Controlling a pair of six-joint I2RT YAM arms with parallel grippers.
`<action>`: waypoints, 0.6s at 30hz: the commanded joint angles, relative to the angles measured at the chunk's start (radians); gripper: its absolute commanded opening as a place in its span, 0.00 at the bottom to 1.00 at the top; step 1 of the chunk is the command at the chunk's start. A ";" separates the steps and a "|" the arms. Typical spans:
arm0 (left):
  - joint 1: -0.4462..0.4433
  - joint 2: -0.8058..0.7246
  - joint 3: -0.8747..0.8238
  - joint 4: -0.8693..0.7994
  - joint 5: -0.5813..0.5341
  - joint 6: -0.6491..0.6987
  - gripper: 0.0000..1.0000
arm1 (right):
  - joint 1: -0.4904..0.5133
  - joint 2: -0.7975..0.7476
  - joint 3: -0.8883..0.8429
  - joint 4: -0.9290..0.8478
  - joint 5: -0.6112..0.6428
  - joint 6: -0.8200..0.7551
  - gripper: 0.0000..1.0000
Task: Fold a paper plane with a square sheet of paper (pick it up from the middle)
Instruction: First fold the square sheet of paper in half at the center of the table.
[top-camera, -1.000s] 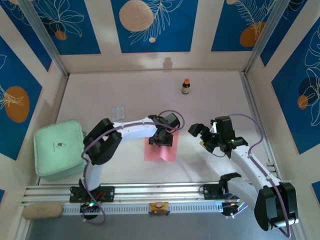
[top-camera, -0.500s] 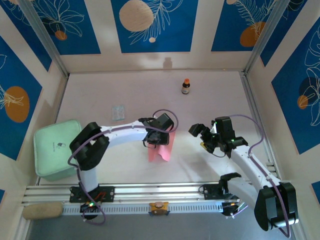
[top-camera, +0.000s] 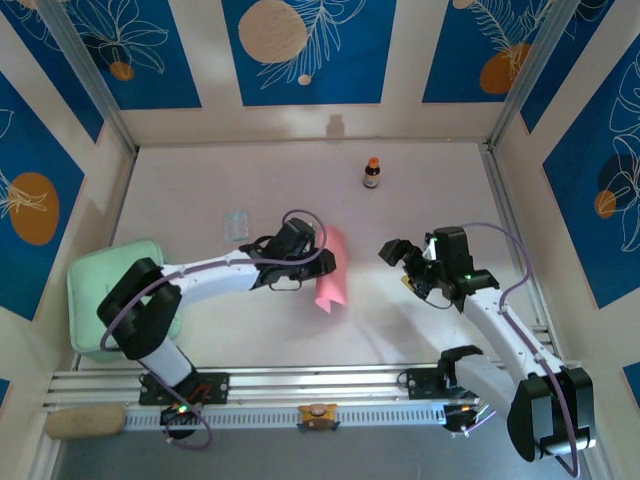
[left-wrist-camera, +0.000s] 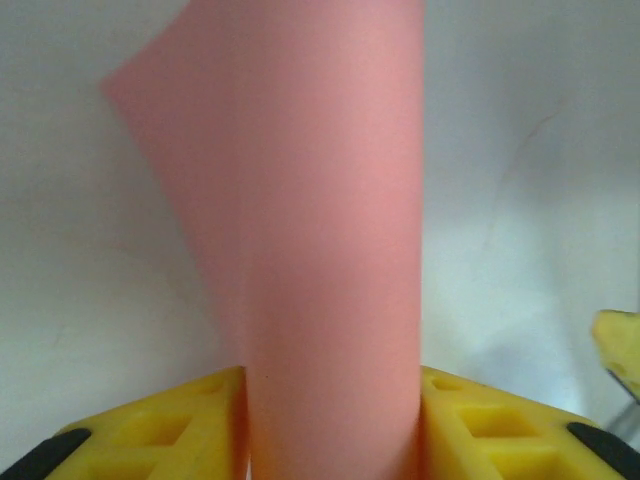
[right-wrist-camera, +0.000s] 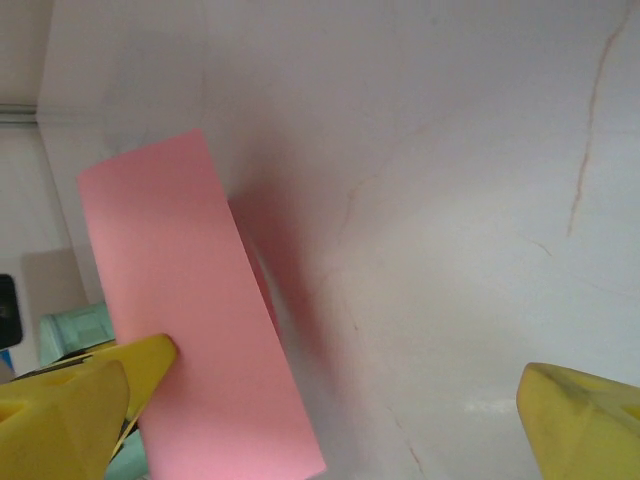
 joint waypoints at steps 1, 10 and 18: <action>0.035 -0.014 -0.095 0.372 0.164 -0.150 0.42 | -0.009 -0.006 0.028 0.060 -0.064 0.008 1.00; 0.048 0.053 -0.188 0.570 0.231 -0.230 0.43 | -0.014 -0.018 -0.017 0.225 -0.194 -0.062 0.99; 0.044 0.113 -0.201 0.567 0.261 -0.235 0.43 | 0.001 -0.016 -0.050 0.329 -0.317 -0.145 0.96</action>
